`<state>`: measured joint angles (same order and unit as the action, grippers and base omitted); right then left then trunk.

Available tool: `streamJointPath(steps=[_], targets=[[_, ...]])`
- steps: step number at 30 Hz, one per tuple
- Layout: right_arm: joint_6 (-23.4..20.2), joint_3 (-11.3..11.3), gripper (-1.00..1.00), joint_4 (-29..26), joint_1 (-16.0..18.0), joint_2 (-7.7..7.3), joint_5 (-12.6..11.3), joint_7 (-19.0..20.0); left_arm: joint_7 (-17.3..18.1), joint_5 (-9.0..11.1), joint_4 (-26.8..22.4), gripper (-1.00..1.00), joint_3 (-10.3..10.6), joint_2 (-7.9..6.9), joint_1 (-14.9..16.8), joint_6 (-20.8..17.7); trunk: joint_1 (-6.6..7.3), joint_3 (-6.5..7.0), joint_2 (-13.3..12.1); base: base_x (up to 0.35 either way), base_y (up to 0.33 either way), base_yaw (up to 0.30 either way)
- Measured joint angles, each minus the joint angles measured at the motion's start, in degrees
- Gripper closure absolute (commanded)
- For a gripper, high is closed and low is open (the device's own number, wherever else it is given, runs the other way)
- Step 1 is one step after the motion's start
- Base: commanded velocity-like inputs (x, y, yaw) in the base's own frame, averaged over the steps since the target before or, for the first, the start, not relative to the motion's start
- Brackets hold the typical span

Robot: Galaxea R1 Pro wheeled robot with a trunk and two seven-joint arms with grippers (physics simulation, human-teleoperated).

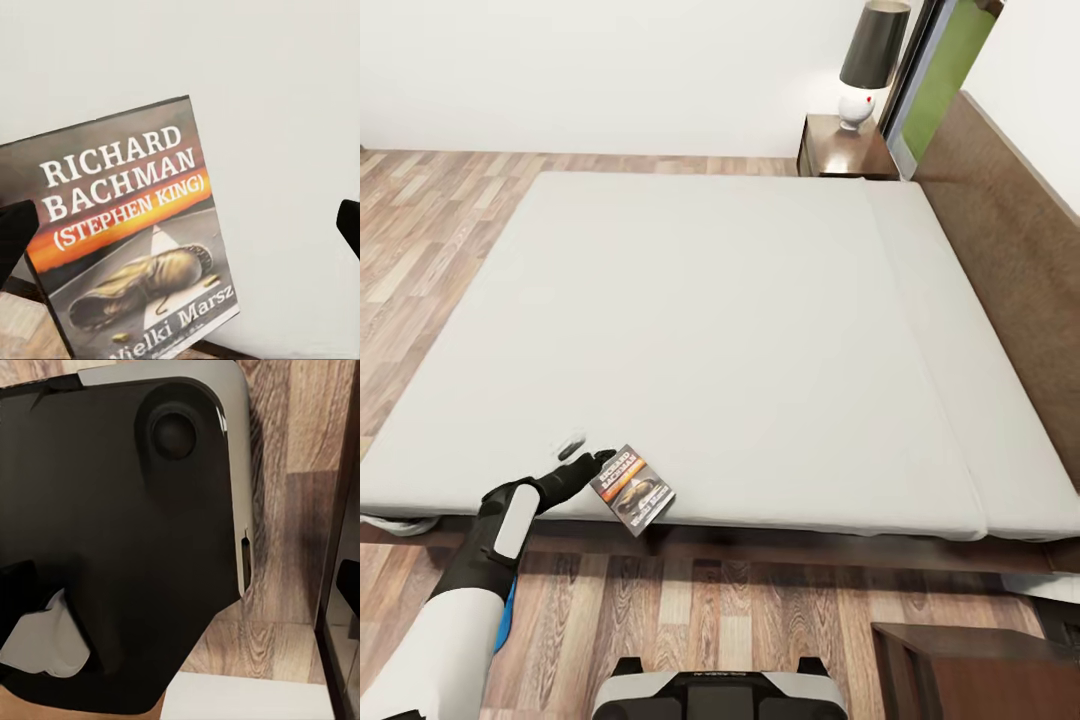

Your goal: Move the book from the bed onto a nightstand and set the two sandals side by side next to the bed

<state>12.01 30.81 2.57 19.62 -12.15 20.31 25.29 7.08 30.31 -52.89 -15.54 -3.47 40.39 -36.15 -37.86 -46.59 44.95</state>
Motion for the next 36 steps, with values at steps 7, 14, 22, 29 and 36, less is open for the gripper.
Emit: streamJointPath(steps=[7,14,22,29,36], targets=[[-0.01,0.08,-1.00,0.00,0.00,-0.08,0.00,0.00,0.04,-7.26,-0.40,-1.00,0.01,-0.15,-4.00,-0.21,0.22,0.18,-0.40,0.000,0.000,0.000],[-0.01,0.09,-1.00,0.00,0.00,-0.09,0.00,-0.02,0.07,-8.67,-0.51,-1.00,-0.06,-2.17,-5.63,-0.23,1.76,1.44,-3.21,0.000,0.000,0.000],[0.01,0.09,-1.00,0.00,0.00,-0.09,0.00,-0.06,1.28,-8.84,-0.48,-1.00,-0.11,-2.64,-6.18,-0.32,3.52,2.88,-6.43,0.000,0.000,0.000],[0.01,0.09,-1.00,0.00,0.00,-0.09,0.00,-0.09,5.73,-9.00,-0.18,-1.00,-0.12,-4.45,-6.90,-0.33,5.06,4.14,-9.24,0.000,0.000,0.000],[-0.02,0.09,-1.00,0.00,0.00,-0.06,0.00,-0.09,7.83,-9.23,4.67,-1.00,-0.10,-5.42,-7.23,0.17,6.60,5.40,-12.05,0.000,0.000,0.000]])
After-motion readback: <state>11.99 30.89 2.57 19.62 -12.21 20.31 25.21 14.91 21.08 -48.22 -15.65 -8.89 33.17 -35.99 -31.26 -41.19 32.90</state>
